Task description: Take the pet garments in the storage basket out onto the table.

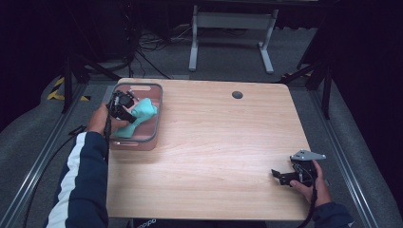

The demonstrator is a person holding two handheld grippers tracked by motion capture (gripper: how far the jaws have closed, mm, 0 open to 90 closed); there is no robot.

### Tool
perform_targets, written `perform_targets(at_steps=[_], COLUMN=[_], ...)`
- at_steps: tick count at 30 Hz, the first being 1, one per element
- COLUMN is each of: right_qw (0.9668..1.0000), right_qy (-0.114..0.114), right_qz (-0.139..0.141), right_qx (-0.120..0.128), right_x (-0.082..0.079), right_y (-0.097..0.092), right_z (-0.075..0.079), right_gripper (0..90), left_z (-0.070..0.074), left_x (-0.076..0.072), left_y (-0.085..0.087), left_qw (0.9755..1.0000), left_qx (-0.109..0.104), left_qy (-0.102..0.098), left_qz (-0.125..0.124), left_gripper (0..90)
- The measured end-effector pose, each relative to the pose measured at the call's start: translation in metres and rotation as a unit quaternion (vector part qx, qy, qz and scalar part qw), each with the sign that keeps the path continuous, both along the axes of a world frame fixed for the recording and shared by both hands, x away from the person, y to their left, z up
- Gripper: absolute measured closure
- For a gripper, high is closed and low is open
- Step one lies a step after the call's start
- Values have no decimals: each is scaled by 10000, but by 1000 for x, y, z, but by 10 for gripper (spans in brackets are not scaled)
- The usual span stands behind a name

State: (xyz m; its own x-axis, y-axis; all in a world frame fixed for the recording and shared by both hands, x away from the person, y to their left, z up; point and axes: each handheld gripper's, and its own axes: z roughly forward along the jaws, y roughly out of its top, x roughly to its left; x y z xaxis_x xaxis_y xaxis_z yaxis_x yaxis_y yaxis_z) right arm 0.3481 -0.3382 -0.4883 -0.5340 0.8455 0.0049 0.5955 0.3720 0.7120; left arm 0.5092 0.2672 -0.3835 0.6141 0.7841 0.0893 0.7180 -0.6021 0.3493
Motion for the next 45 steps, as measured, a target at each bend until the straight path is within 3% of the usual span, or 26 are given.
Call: perform_targets(at_steps=[7, 11, 15, 16, 21, 24, 34, 41, 45], right_qw=[10000, 10000, 10000, 10000, 10000, 10000, 10000, 10000, 10000], right_qy=[7, 2, 0, -2, 2, 9, 10, 9, 8], right_qz=[4, 2, 2, 3, 3, 5, 25, 24, 24], right_qx=[2, 1, 0, -2, 2, 5, 2, 3, 3], right_x=[0, 0, 0, 0, 0, 0, 0, 0, 0], right_y=[0, 0, 0, 0, 0, 0, 0, 0, 0], right_z=[0, 0, 0, 0, 0, 0, 0, 0, 0], right_gripper=[8, 8, 8, 8, 8, 7, 7, 8, 7], left_z=[19, 26, 35, 39, 47, 55, 78, 93, 100], left_x=[-16, -22, -30, -33, -42, -50, -68, -79, -84], left_y=[3, 2, 4, 5, 3, 0, -14, -33, -48], left_qw=[9978, 9965, 9937, 9919, 9895, 9864, 9794, 9752, 9715], left_qx=[-463, -532, -693, -795, -866, -944, -1163, -1078, -1129], left_qy=[-470, -641, -873, -981, -1140, -1310, -1524, -1662, -1704], left_qz=[-66, -103, -88, -129, -209, -293, -632, -990, -1198], left_gripper=[781, 782, 782, 782, 782, 782, 782, 782, 782])
